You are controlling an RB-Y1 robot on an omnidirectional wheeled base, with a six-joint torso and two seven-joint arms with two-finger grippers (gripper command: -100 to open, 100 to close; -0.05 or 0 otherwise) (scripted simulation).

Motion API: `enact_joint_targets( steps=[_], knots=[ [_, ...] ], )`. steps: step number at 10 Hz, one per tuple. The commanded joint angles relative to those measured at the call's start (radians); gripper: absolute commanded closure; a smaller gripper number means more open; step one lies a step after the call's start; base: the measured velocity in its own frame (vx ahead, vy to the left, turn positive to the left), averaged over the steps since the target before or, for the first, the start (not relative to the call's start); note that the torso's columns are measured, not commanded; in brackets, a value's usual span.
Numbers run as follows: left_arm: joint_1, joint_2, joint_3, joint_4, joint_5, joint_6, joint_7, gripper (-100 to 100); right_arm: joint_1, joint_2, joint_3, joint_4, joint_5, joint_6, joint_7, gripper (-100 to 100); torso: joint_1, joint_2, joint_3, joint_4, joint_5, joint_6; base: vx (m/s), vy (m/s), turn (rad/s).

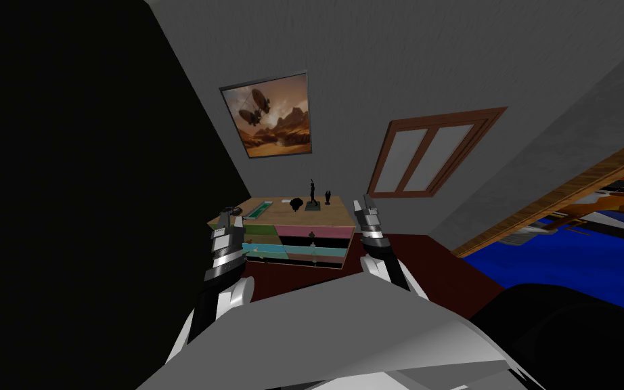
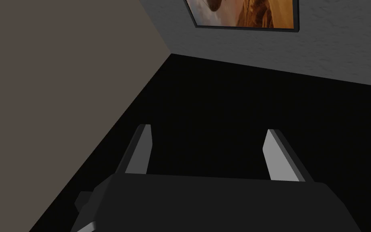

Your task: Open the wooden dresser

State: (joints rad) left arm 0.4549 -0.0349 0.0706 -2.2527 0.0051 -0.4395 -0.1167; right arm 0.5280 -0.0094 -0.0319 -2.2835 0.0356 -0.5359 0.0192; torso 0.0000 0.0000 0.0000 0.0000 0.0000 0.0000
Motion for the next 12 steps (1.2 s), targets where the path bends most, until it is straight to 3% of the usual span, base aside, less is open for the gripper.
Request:
enact_joint_targets(
  steps=[1,9,10,12],
  knots=[
    [0.000,0.000,0.000,0.000,0.000,0.000,0.000,0,0.000,0.000,0.000,0.000,0.000,0.000,0.000,0,0.000,0.040,-0.082,0.041,0.000,0.000,0.000,0.000,0.000],
    [0.000,0.000,0.000,0.000,0.000,0.000,0.000,0,0.000,0.000,0.000,0.000,0.000,0.000,0.000,0,0.000,0.618,-1.234,0.617,0.000,0.000,0.000,0.000,0.000],
    [-0.002,0.041,-0.001,0.010,-0.001,-0.001,-0.001,-100,0.000,0.000,0.000,0.000,0.000,0.000,0.000,0,0.000,0.691,-1.382,0.691,0.000,0.000,0.007,-0.014,-0.006],
    [-0.006,0.096,-0.003,0.032,-0.005,-0.003,-0.003,-100,0.000,0.000,0.000,0.000,0.000,0.000,0.000,0,-0.001,0.735,-1.471,0.734,0.000,0.000,-0.001,-0.033,-0.009]
  ],
)
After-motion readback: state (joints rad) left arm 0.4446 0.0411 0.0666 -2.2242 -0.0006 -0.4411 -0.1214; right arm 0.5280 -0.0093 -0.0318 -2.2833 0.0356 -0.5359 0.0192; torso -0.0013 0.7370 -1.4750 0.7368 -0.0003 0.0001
